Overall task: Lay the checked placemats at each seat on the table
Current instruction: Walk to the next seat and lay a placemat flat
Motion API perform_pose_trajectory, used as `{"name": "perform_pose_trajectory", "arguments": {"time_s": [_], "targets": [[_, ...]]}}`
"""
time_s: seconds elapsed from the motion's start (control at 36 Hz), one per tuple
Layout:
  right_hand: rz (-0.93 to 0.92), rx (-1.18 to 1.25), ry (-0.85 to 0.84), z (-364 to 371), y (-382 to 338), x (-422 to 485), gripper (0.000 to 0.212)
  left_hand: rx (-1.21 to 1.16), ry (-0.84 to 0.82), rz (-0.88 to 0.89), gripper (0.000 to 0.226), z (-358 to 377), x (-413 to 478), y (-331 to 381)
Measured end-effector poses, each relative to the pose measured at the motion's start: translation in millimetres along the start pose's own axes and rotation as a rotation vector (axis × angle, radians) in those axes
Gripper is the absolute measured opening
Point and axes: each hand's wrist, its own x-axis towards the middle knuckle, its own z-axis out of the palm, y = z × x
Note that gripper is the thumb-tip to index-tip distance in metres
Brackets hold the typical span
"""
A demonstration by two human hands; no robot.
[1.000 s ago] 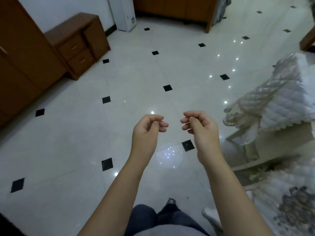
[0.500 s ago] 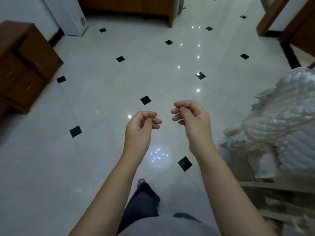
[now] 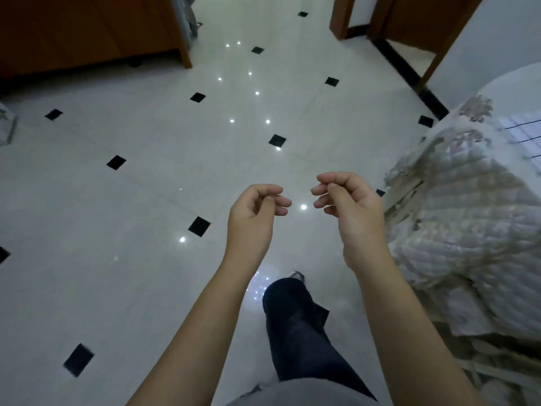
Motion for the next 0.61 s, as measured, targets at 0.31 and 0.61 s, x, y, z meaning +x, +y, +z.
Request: {"name": "perform_pose_trajectory", "arguments": {"time_s": [0.31,0.61], "targets": [[-0.021,0.022,0.216,-27.8,-44.2,195.4,0.031,0.030,-0.257,0.017,0.029,111.3,191.1,53.8],[0.008,0.031,0.403,-40.4,-56.6,340.2,0.031,0.043,-0.453,-0.028,0.027,194.7,340.3,71.4]]}}
